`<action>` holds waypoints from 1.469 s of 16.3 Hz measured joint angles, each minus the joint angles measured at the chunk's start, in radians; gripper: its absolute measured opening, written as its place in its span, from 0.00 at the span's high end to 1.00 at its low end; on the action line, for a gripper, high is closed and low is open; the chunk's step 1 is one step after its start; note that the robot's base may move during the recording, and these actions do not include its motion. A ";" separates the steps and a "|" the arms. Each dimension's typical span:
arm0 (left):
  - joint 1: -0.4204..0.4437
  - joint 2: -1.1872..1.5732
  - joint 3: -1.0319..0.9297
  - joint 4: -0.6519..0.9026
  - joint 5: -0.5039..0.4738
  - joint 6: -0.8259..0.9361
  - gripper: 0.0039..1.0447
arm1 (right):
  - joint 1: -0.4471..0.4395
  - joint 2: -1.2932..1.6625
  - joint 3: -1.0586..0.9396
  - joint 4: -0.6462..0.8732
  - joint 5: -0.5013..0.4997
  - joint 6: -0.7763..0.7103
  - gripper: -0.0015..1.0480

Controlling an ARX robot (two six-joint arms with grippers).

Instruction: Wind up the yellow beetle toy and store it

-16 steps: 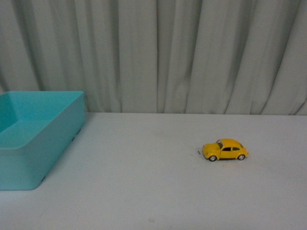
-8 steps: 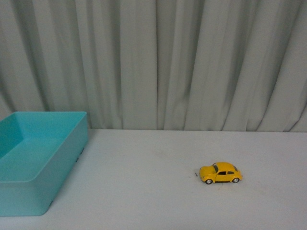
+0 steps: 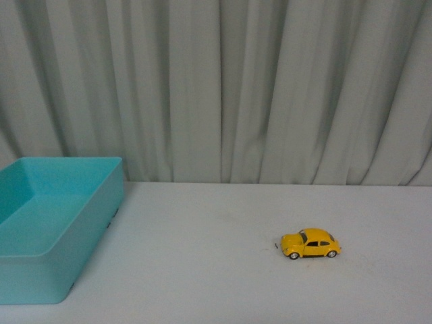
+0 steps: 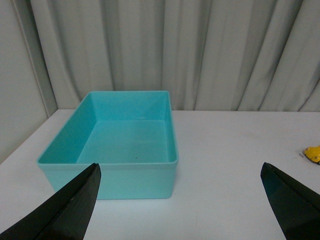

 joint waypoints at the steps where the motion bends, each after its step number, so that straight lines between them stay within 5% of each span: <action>1: 0.000 0.000 0.000 0.000 0.000 0.000 0.06 | 0.000 0.000 0.000 0.000 0.000 0.000 0.06; 24: 0.000 0.000 0.000 0.000 0.000 0.000 0.06 | 0.000 0.000 0.000 0.000 0.000 0.000 0.06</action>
